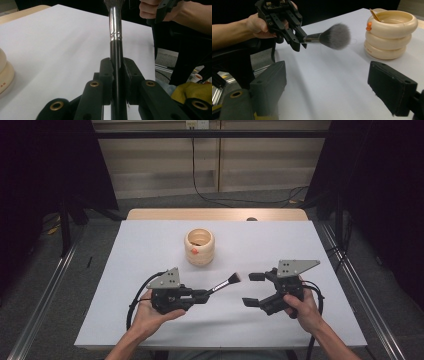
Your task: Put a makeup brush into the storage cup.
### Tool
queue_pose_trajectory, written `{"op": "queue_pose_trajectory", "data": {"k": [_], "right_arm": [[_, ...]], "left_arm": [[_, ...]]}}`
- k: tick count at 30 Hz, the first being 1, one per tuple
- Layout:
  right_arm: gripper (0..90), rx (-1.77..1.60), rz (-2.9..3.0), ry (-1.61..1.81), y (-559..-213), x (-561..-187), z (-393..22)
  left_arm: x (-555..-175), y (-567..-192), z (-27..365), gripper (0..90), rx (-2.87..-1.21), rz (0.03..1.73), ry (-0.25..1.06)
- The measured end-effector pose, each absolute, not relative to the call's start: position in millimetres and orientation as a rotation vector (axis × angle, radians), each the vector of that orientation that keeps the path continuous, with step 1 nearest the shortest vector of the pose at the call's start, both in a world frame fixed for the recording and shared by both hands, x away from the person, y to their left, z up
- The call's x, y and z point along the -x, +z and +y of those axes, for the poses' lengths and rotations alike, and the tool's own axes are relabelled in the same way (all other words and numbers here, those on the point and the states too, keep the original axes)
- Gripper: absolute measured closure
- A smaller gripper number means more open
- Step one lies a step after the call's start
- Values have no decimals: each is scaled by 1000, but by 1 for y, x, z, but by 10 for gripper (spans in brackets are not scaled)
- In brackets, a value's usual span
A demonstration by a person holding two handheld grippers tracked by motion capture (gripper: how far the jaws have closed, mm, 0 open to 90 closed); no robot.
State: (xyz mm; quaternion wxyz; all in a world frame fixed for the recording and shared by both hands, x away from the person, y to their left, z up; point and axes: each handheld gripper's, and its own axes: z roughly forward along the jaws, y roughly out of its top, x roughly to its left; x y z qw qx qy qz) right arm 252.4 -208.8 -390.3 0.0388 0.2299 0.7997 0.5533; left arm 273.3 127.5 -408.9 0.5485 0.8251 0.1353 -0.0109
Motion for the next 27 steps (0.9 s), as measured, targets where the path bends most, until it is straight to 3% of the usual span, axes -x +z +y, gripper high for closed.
{"op": "queue_pose_trajectory", "data": {"k": [10, 27], "right_arm": [[204, -656, 2421, 1700, -383, -253, -212], [185, -639, 2455, 1698, -380, -253, -198]], "left_arm": [[-271, -407, 123, 793, -1910, 300, -14], [-267, -407, 117, 793, -1879, 268, -12]]}}
